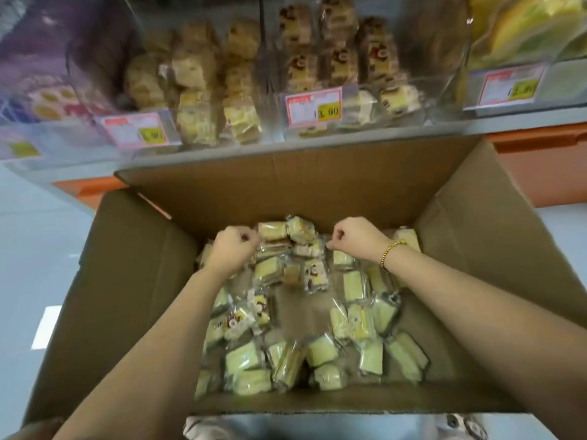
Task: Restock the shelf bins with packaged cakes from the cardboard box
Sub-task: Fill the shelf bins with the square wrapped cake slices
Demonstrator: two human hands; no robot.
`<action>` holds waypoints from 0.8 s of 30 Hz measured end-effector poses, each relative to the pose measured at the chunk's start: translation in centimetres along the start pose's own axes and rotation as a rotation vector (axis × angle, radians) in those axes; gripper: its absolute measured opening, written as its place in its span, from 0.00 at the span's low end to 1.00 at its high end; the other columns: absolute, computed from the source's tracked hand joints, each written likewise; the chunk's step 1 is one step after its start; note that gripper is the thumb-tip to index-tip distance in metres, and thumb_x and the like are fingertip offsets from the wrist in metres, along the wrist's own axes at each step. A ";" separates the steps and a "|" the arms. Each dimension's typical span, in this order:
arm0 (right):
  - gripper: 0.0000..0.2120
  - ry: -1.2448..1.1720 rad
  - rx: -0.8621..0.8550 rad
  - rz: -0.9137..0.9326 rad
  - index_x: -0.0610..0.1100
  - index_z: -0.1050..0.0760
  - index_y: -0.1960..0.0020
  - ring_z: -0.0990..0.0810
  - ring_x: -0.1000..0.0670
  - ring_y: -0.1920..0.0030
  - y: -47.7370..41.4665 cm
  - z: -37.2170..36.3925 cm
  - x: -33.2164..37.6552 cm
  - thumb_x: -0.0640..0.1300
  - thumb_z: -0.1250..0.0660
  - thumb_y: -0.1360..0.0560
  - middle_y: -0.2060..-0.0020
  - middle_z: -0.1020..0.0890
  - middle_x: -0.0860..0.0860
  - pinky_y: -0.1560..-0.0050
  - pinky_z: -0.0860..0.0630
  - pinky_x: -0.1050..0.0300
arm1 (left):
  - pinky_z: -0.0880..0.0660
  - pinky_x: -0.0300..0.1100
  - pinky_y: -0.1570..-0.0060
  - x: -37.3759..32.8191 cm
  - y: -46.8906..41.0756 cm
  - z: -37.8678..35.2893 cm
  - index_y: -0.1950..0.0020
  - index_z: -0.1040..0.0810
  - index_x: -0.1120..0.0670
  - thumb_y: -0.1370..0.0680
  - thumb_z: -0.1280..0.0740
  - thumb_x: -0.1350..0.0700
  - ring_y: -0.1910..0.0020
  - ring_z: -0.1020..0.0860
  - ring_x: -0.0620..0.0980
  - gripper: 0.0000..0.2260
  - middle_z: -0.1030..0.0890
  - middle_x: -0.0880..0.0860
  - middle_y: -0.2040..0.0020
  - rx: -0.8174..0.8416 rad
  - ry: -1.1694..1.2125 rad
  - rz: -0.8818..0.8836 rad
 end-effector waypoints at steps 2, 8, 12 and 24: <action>0.10 -0.079 0.051 -0.119 0.41 0.21 0.57 0.21 0.47 0.54 -0.6 -3.4 -2.6 0.49 0.31 0.26 0.57 0.18 0.47 0.54 0.26 0.56 | 0.22 0.49 0.60 5.7 1.5 -1.9 0.62 0.24 0.56 0.21 0.36 0.48 0.62 0.20 0.56 0.15 0.21 0.55 0.65 0.096 -0.010 0.244; 0.15 -0.298 0.221 -0.373 0.36 0.23 0.41 0.27 0.49 0.66 -2.1 -11.3 -6.9 0.42 0.34 0.24 0.63 0.24 0.45 0.60 0.29 0.53 | 0.23 0.46 0.57 12.8 3.2 -3.6 0.65 0.27 0.56 0.22 0.33 0.59 0.67 0.27 0.50 0.12 0.26 0.53 0.67 0.164 -0.063 0.515; 0.13 -0.285 0.304 -0.358 0.39 0.22 0.45 0.23 0.48 0.62 -3.7 -12.9 -6.8 0.45 0.32 0.26 0.59 0.21 0.44 0.58 0.26 0.54 | 0.25 0.42 0.58 9.6 0.1 -6.3 0.51 0.22 0.58 0.23 0.33 0.59 0.57 0.23 0.50 0.03 0.21 0.53 0.56 0.269 -0.190 0.351; 0.23 -0.808 0.362 -0.624 0.43 0.35 0.30 0.24 0.42 0.39 -5.8 -17.7 -8.3 0.41 0.33 0.23 0.36 0.26 0.41 0.43 0.22 0.49 | 0.46 0.41 0.27 7.3 -3.6 -16.8 0.25 0.40 0.51 0.27 0.27 0.53 0.27 0.38 0.52 0.34 0.33 0.53 0.29 0.246 -0.583 -0.244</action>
Point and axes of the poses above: each hand's wrist, its own y-axis away from the middle knuckle, its own z-axis out of the back of the hand, x = y × z, the point moved 5 cm from there along -y, towards the middle knuckle
